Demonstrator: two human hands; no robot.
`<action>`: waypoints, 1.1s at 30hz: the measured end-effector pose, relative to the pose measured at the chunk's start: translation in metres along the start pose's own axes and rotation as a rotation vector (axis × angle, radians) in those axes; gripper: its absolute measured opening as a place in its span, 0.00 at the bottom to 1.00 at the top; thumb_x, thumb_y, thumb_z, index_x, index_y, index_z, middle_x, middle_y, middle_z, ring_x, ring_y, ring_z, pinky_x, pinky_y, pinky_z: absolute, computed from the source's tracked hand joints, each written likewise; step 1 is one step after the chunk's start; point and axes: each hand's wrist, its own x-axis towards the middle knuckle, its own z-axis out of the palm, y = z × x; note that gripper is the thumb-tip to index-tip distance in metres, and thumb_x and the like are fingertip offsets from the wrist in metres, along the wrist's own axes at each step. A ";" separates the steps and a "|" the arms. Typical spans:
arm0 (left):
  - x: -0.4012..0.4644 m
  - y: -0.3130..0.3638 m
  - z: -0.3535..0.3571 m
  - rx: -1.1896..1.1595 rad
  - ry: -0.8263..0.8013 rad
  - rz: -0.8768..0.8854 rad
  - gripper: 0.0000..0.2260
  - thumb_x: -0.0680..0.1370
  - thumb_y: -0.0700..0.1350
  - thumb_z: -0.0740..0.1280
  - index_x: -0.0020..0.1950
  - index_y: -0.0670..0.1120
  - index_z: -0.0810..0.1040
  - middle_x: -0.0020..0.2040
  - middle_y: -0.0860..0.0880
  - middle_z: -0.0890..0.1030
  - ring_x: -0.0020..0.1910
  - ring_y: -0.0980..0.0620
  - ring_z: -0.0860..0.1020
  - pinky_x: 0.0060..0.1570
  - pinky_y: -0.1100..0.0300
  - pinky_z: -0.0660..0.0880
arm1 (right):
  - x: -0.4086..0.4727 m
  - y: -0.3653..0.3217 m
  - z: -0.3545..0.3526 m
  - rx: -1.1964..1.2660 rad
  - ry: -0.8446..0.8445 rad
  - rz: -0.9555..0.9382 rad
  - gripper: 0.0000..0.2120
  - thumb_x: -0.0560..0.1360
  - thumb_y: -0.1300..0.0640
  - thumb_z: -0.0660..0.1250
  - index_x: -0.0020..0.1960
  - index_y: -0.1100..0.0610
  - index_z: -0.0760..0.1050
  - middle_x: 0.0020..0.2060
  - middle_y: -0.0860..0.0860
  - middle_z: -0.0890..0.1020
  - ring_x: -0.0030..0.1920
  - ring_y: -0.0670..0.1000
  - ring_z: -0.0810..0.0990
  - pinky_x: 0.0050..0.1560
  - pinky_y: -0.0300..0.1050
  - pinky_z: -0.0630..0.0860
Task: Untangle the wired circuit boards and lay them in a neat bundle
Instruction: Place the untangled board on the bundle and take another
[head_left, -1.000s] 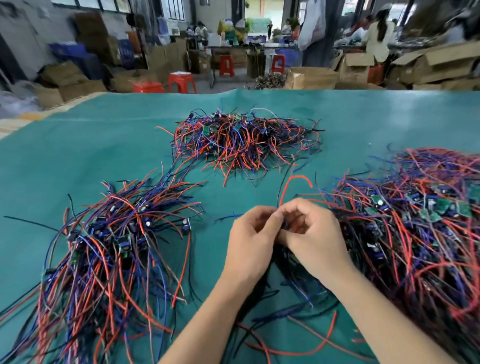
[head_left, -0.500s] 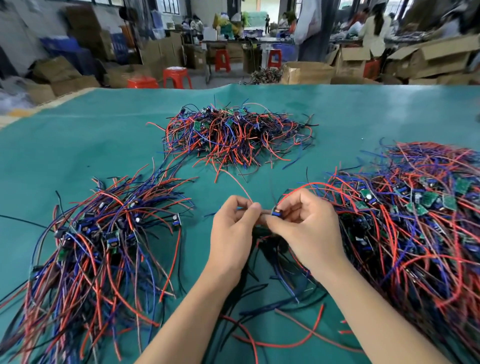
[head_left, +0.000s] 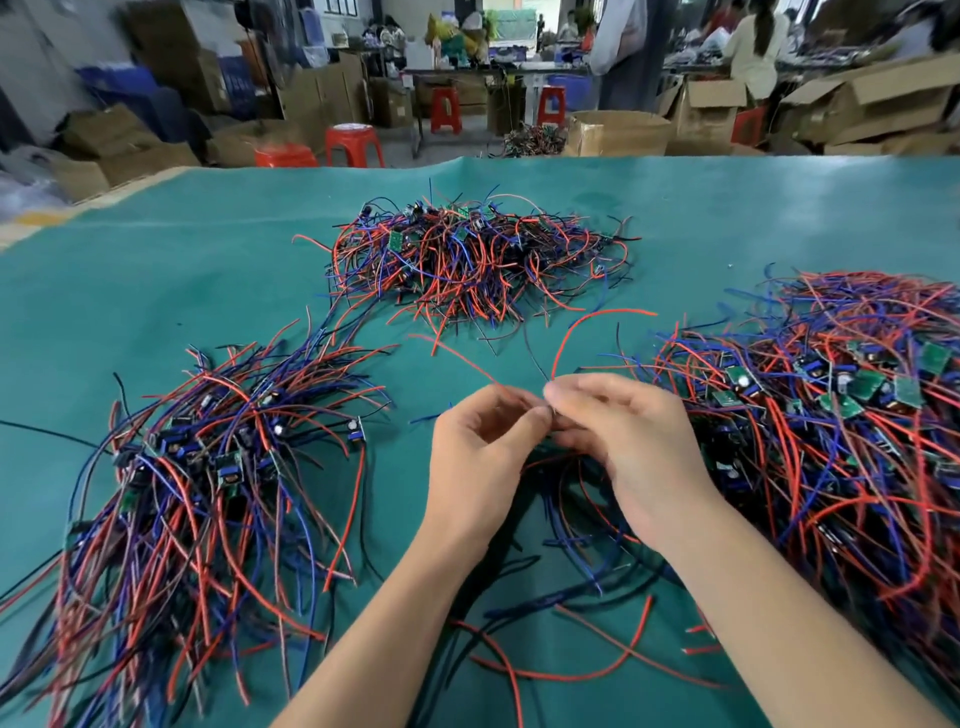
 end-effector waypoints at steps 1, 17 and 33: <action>0.001 -0.001 0.000 0.026 0.017 0.011 0.04 0.77 0.33 0.69 0.44 0.38 0.81 0.41 0.39 0.84 0.41 0.45 0.81 0.48 0.50 0.78 | 0.001 0.000 -0.001 0.037 0.006 0.022 0.05 0.75 0.65 0.73 0.41 0.60 0.85 0.37 0.56 0.85 0.36 0.52 0.85 0.36 0.39 0.80; -0.002 0.000 -0.001 0.037 -0.108 -0.030 0.02 0.78 0.39 0.71 0.48 0.41 0.84 0.45 0.43 0.86 0.43 0.47 0.83 0.51 0.53 0.79 | 0.001 -0.004 -0.008 0.001 -0.083 0.114 0.07 0.75 0.63 0.72 0.40 0.54 0.83 0.34 0.51 0.82 0.30 0.46 0.79 0.31 0.36 0.74; -0.004 0.001 0.001 0.127 -0.215 -0.119 0.05 0.74 0.51 0.69 0.41 0.52 0.82 0.37 0.53 0.80 0.39 0.53 0.76 0.49 0.60 0.73 | 0.022 -0.022 -0.053 -0.541 0.538 -0.618 0.08 0.75 0.49 0.72 0.38 0.48 0.84 0.35 0.48 0.84 0.33 0.53 0.85 0.40 0.59 0.83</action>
